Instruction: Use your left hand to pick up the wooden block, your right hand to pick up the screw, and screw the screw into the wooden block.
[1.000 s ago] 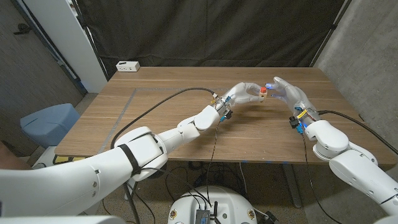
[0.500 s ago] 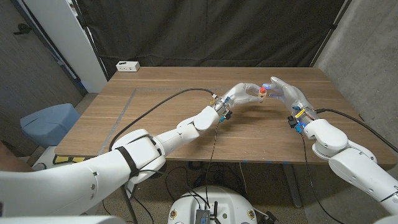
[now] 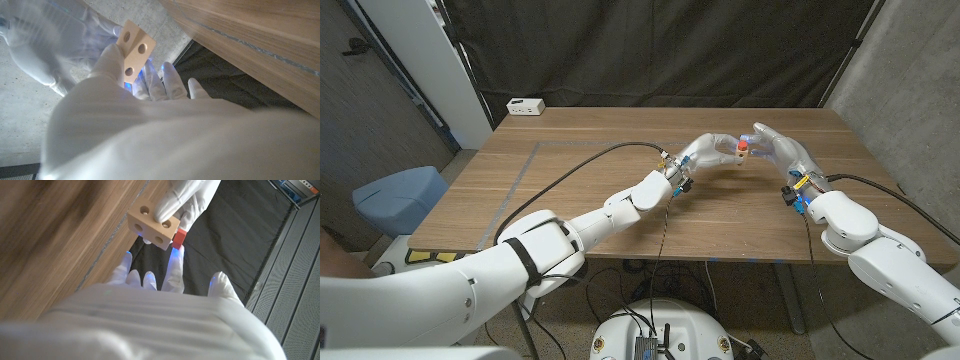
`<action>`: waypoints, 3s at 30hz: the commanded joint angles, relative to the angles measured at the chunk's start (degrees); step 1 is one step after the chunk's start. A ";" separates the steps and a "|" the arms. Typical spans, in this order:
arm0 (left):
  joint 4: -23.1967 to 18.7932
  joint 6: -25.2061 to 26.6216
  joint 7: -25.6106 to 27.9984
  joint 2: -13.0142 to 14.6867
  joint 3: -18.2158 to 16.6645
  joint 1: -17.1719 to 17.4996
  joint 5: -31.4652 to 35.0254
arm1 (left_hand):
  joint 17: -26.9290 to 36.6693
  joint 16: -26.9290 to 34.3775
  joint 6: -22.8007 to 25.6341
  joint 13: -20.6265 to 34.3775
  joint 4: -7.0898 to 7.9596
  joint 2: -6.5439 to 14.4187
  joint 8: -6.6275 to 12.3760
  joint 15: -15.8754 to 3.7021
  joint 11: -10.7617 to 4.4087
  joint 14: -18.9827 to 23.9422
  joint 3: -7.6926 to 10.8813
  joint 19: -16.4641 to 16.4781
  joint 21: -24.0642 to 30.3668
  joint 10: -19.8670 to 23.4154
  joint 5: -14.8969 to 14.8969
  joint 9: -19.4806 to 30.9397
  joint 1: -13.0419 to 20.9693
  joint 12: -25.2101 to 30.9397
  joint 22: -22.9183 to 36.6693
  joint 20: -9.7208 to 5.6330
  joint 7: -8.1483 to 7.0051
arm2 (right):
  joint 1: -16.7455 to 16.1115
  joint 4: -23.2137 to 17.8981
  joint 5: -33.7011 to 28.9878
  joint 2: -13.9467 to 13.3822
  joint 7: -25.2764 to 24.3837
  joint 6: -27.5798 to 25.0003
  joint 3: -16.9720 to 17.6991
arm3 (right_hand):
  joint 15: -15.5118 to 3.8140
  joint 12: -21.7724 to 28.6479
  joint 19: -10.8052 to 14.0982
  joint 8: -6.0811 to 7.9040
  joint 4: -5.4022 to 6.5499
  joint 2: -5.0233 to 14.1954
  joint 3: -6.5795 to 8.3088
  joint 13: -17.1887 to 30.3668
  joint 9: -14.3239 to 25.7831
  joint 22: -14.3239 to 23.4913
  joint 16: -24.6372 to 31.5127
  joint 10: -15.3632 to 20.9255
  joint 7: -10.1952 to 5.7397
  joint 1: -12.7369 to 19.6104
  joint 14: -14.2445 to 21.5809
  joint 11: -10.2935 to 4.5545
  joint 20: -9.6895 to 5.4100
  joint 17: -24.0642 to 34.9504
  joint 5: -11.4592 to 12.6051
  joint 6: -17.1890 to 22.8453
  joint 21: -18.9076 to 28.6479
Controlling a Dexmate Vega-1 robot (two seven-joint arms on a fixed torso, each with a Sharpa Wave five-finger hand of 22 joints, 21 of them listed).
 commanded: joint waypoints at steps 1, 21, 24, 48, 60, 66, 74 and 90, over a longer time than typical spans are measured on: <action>-0.25 0.14 -0.09 0.01 -0.27 0.23 0.18 | 0.05 0.15 12.07 1.11 1.16 1.88 0.36 -5.42 -4.96 0.30 1.44 0.25 0.14 5.43 0.42 0.22 -0.86 3.32 0.15 -0.30 -3.24 | -0.79 -0.42 0.09 -0.08 -0.57 -0.05 0.47 | 0.11 0.44 -0.07 0.52 -0.18 0.20 -0.14 0.17 -0.03 0.20 0.32 0.70 -0.02 -0.40 0.20 -0.08 -0.16 0.16 -0.16 0.99 0.19; 1.71 -0.82 -0.27 -0.76 -0.11 -0.34 -0.20 | 0.09 0.18 12.02 1.00 1.18 1.91 0.34 -5.32 -4.92 0.28 1.41 0.25 0.14 5.44 0.42 0.22 -0.88 3.25 0.15 -0.30 -3.21 | -2.48 -1.64 -0.27 0.32 -1.97 -0.72 1.49 | 0.02 0.67 0.30 0.65 -0.25 0.31 -0.09 0.15 -0.08 0.21 0.65 1.49 0.06 -0.35 0.95 -0.18 -0.24 0.09 -0.15 1.89 0.45; 1.69 -0.82 -0.23 -0.71 -0.11 -0.32 -0.24 | 0.04 0.14 12.04 1.03 1.15 1.85 0.34 -5.36 -4.95 0.31 1.44 0.24 0.13 5.43 0.43 0.22 -0.88 3.27 0.15 -0.32 -3.24 | -2.84 -2.07 -0.16 0.41 -2.30 -1.17 1.72 | 0.00 0.74 0.40 0.65 -0.27 0.33 -0.08 0.14 -0.08 0.21 0.68 1.70 0.24 -0.33 1.03 -0.23 -0.25 0.08 -0.15 2.00 0.49; 3.91 -1.30 -0.60 -1.64 0.21 -1.16 -0.91 | 0.11 0.15 12.05 1.13 1.16 1.97 0.34 -5.38 -4.92 0.21 1.47 0.24 0.13 5.45 0.44 0.22 -0.85 3.33 0.15 -0.25 -3.21 | -3.79 -3.03 -0.49 0.73 -2.25 -1.65 2.28 | -0.41 1.17 1.34 1.24 -0.44 0.50 0.06 0.14 -0.09 0.21 1.06 3.62 0.75 -0.11 2.28 -0.47 -0.25 0.00 -0.13 4.53 0.76; 4.83 -1.53 -1.08 -2.05 0.56 -1.58 -1.46 | 0.06 0.16 12.07 1.03 1.14 1.89 0.34 -5.40 -4.92 0.35 1.48 0.27 0.14 5.49 0.45 0.22 -0.88 3.29 0.15 -0.31 -3.17 | -4.29 -3.07 -0.45 0.73 -1.41 -1.00 2.58 | -0.38 1.33 1.92 1.84 -0.51 0.53 0.11 0.13 -0.07 0.20 1.29 4.86 1.13 -0.04 3.29 -0.48 -0.25 -0.03 -0.14 6.90 0.83; 4.18 -1.33 -1.12 -1.79 0.56 -1.36 -1.48 | 0.05 0.14 12.23 1.12 1.17 1.92 0.39 -5.45 -4.95 0.34 1.50 0.24 0.13 5.51 0.46 0.21 -0.91 3.35 0.15 -0.25 -3.10 | -4.24 -3.18 -0.27 0.80 -1.22 -1.16 2.53 | -0.32 1.38 2.21 2.06 -0.53 0.56 0.14 0.13 -0.07 0.20 1.28 5.36 1.37 0.01 3.47 -0.43 -0.26 -0.05 -0.14 7.84 0.87; 3.27 -0.96 -0.94 -1.44 0.44 -0.98 -1.29 | 0.05 0.12 12.23 1.00 1.17 1.91 0.39 -5.40 -4.92 0.30 1.49 0.25 0.13 5.53 0.46 0.21 -0.94 3.29 0.15 -0.32 -3.21 | -4.55 -3.50 -0.05 0.87 -1.24 -1.37 2.66 | -0.44 1.37 2.41 2.23 -0.56 0.56 0.16 0.12 -0.06 0.20 1.32 5.78 1.50 0.05 3.79 -0.57 -0.22 -0.06 -0.15 8.70 0.85; 2.34 -0.20 -0.91 -1.21 0.21 -0.59 -1.09 | 0.09 0.15 12.14 1.05 1.13 1.92 0.35 -5.41 -4.96 0.26 1.48 0.24 0.13 5.49 0.45 0.22 -0.87 3.30 0.15 -0.28 -3.20 | -5.34 -3.31 -0.27 1.03 -1.20 -0.60 3.37 | -0.50 1.34 2.69 2.33 -0.57 0.62 0.21 0.12 -0.05 0.20 1.35 6.35 1.55 0.12 4.21 -0.42 -0.20 -0.07 -0.16 9.56 0.84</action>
